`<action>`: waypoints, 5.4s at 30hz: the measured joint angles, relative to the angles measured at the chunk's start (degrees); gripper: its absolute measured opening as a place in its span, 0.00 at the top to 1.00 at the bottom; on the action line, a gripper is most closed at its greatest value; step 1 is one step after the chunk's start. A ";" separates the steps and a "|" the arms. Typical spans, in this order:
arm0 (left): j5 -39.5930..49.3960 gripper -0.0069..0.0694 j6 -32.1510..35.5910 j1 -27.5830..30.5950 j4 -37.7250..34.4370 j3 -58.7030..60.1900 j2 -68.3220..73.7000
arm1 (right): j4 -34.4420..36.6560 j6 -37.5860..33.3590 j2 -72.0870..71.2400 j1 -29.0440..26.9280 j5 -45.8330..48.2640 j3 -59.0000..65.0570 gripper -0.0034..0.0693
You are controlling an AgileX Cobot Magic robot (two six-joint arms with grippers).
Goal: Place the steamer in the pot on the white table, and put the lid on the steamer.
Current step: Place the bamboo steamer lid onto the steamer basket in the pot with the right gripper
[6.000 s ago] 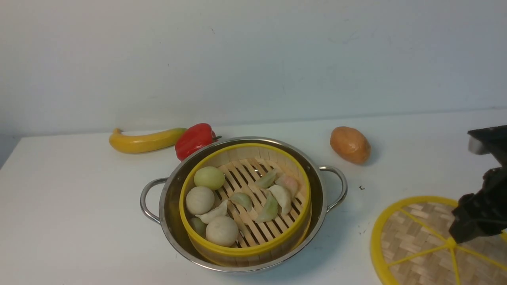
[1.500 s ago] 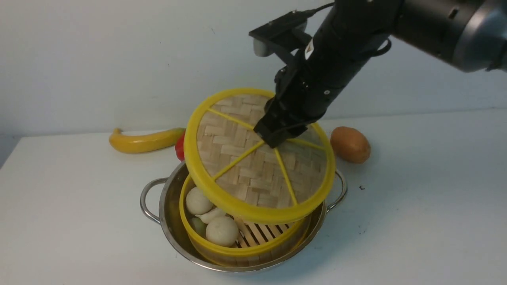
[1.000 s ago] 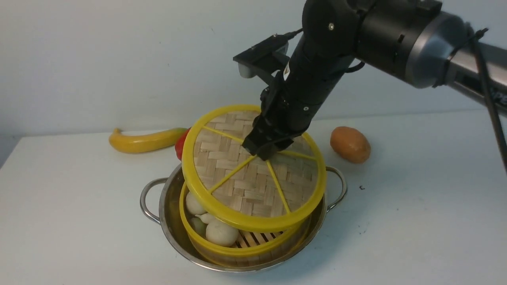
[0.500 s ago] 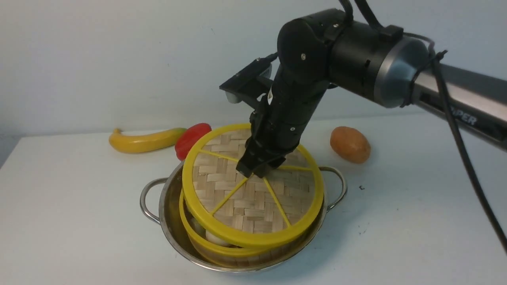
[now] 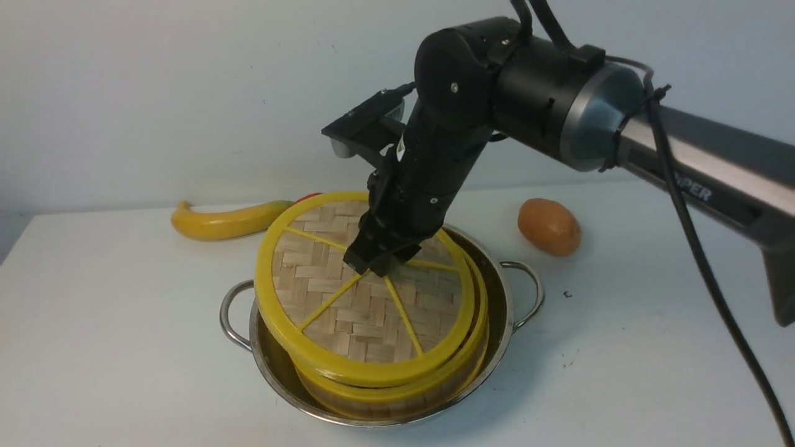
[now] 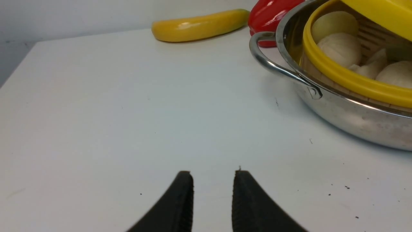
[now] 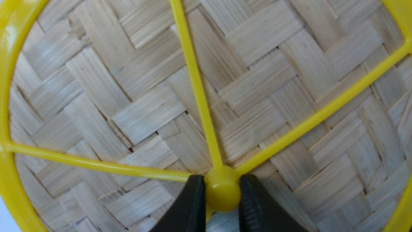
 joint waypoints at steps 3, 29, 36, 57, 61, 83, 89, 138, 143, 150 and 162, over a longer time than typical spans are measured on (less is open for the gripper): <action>0.00 0.68 0.00 0.00 0.00 0.00 0.00 | 0.00 0.00 0.37 0.13 -0.37 -0.09 0.79; 0.00 0.66 0.00 0.00 0.00 0.00 0.00 | -4.57 1.63 -4.35 0.13 0.47 -0.18 0.79; 0.00 0.65 0.00 0.00 0.00 0.00 0.00 | -4.76 2.62 -4.35 0.13 0.47 -0.18 0.79; 0.00 0.64 0.00 0.00 0.00 0.00 0.00 | -4.60 0.66 -2.78 0.13 0.43 4.11 0.79; 0.00 0.64 0.00 0.00 0.00 0.00 0.00 | -3.45 -0.05 -1.14 0.13 0.43 4.11 0.79; 0.00 0.62 0.00 0.00 0.00 0.00 0.00 | -1.85 -1.49 0.17 0.88 0.26 -0.75 0.79; 0.00 0.62 0.00 0.00 0.00 0.00 0.00 | -4.91 -0.65 -0.62 0.89 0.21 -0.75 0.79; 0.00 0.60 0.00 0.00 0.00 0.00 0.00 | -3.67 -0.98 -0.62 1.22 0.41 1.86 0.79; 0.00 0.60 0.00 0.00 0.00 0.00 0.00 | -3.18 -1.11 -0.36 1.22 0.42 1.57 0.79; 0.00 0.60 0.00 0.00 0.00 0.00 0.00 | -2.99 -1.50 1.49 1.22 0.42 1.34 0.79; 0.00 0.60 0.00 0.00 0.00 0.00 0.00 | -3.19 -1.55 3.00 1.22 1.05 -2.23 0.79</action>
